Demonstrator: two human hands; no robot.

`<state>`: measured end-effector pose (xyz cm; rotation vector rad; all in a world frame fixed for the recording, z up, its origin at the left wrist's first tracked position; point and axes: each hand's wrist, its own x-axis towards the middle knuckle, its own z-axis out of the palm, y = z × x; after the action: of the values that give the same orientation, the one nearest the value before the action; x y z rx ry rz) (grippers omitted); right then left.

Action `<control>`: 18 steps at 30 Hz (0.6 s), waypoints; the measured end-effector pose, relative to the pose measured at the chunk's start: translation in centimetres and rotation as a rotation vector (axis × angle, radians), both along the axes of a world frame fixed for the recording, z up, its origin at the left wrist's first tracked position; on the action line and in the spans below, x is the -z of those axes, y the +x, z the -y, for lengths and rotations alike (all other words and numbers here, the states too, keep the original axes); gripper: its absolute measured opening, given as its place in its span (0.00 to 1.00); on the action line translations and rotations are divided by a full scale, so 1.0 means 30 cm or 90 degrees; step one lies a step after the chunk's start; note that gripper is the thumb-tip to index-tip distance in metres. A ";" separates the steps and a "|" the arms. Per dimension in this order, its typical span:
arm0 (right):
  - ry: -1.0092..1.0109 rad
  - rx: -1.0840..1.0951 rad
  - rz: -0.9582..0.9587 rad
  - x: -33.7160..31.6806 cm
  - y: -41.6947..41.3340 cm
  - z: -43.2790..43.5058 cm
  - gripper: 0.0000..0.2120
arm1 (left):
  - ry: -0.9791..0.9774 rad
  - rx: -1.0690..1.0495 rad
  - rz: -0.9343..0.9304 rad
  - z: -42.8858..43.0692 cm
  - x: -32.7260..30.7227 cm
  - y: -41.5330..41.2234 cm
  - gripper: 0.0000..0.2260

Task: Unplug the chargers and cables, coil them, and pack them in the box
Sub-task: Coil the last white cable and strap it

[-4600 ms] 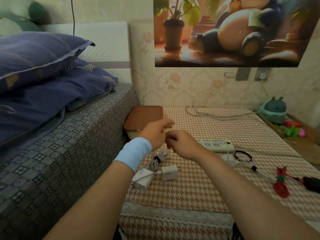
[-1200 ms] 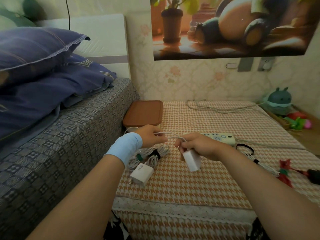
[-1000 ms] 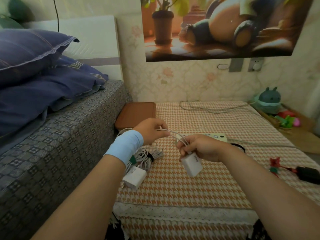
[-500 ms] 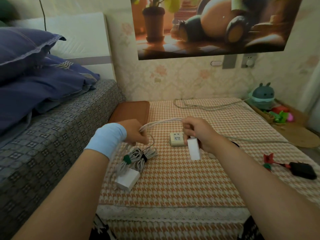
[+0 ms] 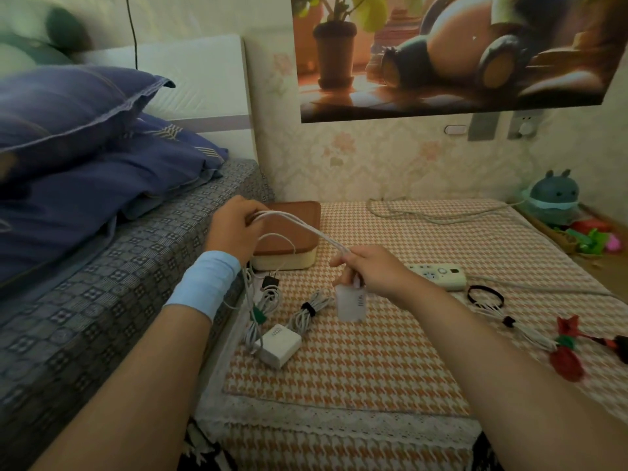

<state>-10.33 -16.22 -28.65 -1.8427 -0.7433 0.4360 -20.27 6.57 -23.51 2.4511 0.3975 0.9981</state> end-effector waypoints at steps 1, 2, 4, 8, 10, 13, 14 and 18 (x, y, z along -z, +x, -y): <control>0.027 0.013 -0.031 -0.002 0.002 -0.001 0.17 | -0.035 0.022 -0.024 -0.009 0.008 -0.001 0.03; 0.055 0.028 -0.064 -0.002 0.007 0.001 0.19 | -0.071 0.051 -0.075 -0.011 0.017 -0.005 0.03; 0.090 0.058 -0.099 -0.001 0.020 0.008 0.20 | -0.089 0.073 -0.259 -0.010 0.049 -0.008 0.06; 0.015 0.101 -0.066 0.012 0.038 0.020 0.16 | -0.045 0.033 -0.588 -0.031 0.104 0.005 0.10; -0.041 0.122 -0.047 0.027 0.043 0.033 0.16 | -0.049 0.055 -0.687 -0.027 0.110 0.015 0.12; -0.127 0.121 -0.018 0.046 0.060 0.072 0.15 | -0.001 0.036 -0.667 0.007 0.096 0.025 0.15; -0.165 0.102 -0.021 0.055 0.065 0.086 0.15 | -0.003 0.023 -0.584 0.019 0.090 0.033 0.17; -0.396 0.020 -0.004 0.099 0.084 0.144 0.15 | -0.103 0.114 -0.396 0.096 0.089 0.078 0.20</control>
<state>-7.82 -20.54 -31.62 -2.4230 -0.6122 0.7086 -17.92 3.69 -26.19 2.5449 0.4217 0.1054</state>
